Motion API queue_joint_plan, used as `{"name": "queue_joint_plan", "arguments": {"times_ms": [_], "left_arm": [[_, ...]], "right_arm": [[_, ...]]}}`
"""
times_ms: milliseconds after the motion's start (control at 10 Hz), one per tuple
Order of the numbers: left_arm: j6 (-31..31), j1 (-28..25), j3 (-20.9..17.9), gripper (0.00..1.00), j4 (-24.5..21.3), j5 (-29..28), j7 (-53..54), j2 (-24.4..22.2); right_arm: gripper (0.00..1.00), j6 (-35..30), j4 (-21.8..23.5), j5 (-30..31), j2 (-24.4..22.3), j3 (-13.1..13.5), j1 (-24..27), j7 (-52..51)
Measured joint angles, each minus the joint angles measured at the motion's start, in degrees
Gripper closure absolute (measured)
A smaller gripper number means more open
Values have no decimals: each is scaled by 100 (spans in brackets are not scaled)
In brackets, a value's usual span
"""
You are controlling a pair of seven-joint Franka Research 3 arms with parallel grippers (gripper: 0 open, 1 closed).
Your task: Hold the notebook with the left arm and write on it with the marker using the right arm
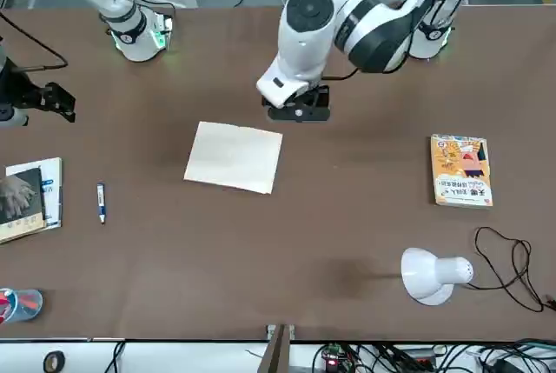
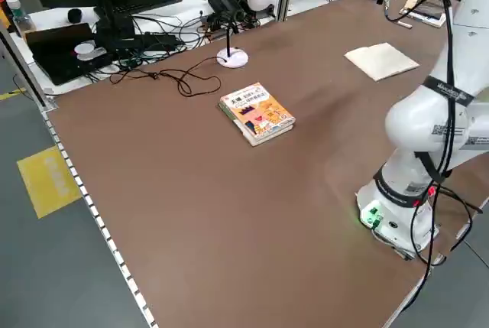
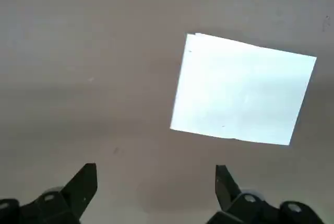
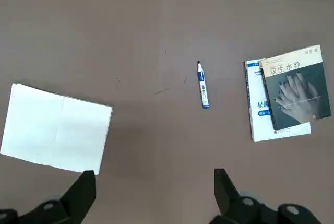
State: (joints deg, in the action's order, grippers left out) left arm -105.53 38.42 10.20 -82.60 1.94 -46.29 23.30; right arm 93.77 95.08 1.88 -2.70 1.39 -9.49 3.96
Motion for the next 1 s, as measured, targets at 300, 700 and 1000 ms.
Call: {"name": "queue_joint_plan", "arguments": {"times_ms": [300,700,1000], "left_arm": [[-531,150,-3,0,-5,-19,-126,450],[-1256,434,-4,0,0,-577,-679,1160],[-1614,499,-27,0,8,-759,-829,1535]], "right_arm": [[0,-5,-1,0,0,-1,0,-1],[0,-6,-1,-1,-1,-1,0,-1],[0,-4,-2,-2,-1,-1,0,-1]]}}
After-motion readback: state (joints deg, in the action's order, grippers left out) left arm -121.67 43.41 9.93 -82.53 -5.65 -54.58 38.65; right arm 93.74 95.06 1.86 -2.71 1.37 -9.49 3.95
